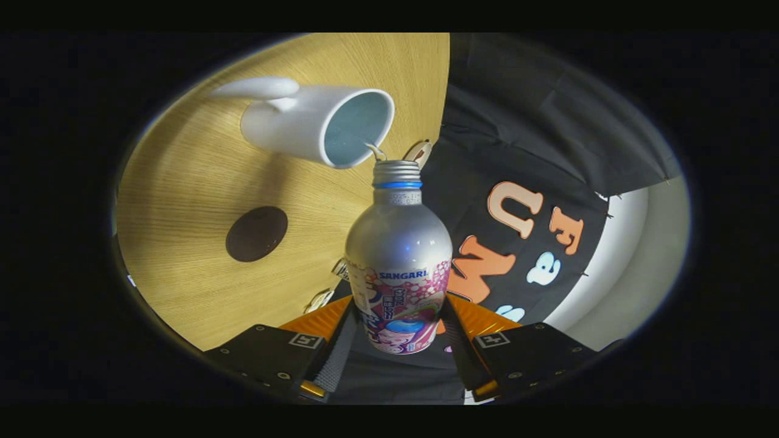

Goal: Take the bottle from table, then pour the juice into the cup, finally place the bottle on the coaster

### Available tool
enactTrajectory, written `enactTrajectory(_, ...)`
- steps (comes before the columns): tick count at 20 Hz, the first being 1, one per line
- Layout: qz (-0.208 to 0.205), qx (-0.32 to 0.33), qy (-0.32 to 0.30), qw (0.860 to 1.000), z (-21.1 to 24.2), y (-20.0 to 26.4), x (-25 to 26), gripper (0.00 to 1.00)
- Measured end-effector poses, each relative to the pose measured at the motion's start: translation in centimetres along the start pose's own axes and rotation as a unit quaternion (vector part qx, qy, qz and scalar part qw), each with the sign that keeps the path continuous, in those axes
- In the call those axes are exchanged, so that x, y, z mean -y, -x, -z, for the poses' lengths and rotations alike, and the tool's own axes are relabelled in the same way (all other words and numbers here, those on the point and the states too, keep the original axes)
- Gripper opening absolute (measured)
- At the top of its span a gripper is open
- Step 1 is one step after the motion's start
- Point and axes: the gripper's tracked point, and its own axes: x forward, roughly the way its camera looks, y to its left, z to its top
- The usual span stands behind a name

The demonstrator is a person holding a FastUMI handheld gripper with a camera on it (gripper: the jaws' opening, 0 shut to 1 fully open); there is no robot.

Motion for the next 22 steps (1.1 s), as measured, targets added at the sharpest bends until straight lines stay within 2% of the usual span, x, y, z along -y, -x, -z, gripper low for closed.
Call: enactTrajectory(22, 0.01, 0.001, 0.051, 0.999, -0.3, 0.1, 1.2, 0.75)
